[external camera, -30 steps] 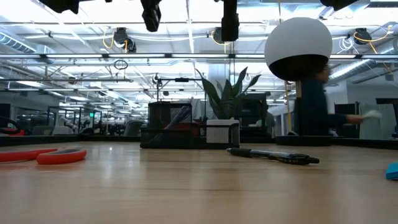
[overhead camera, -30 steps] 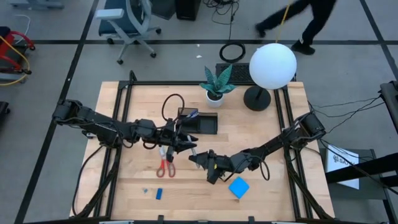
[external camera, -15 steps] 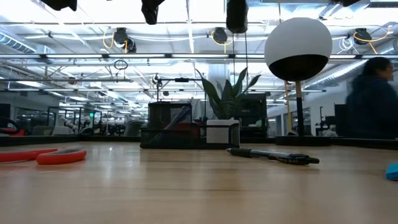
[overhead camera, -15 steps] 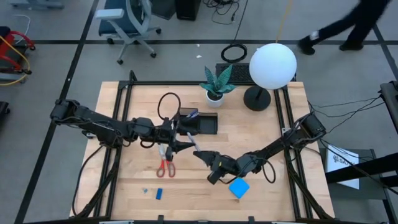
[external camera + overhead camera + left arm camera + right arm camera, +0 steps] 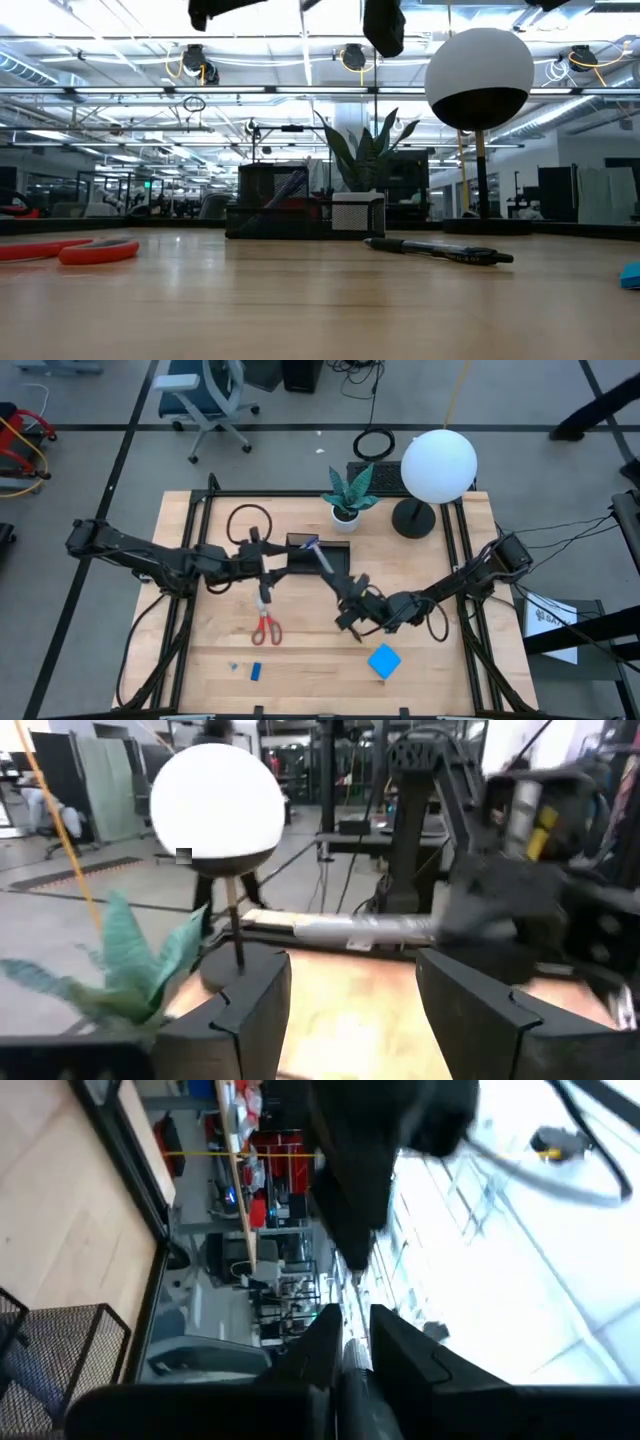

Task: Pick and place office supplies into organizer
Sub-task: Put the gray marker into the black desk organizer

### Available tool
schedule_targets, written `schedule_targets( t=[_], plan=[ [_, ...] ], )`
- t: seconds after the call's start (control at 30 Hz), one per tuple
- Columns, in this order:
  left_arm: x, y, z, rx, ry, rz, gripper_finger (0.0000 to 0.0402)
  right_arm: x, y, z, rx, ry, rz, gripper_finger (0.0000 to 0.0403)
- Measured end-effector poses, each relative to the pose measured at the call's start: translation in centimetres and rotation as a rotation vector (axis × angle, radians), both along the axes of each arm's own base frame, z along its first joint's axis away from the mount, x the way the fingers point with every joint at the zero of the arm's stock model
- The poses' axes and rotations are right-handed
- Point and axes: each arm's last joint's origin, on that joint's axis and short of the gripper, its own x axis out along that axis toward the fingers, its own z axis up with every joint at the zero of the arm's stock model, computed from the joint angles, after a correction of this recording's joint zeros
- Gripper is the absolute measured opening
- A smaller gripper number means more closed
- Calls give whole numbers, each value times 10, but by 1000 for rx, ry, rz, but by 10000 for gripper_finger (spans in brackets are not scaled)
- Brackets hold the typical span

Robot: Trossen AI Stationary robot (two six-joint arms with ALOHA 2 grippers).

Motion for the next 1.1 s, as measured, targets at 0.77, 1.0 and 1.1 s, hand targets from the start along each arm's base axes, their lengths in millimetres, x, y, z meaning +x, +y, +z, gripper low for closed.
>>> schedule_targets(
  t=[0.77,1.0,1.1],
  plan=[
    [-21,-5,7,71,49,9,223,-13,-161,38,1157,-248,144,32],
    [-21,-4,7,69,48,9,223,14,-184,28,1319,-98,124,32],
    [-21,-4,7,69,48,9,223,28,-188,19,1359,-42,112,32]
  ],
)
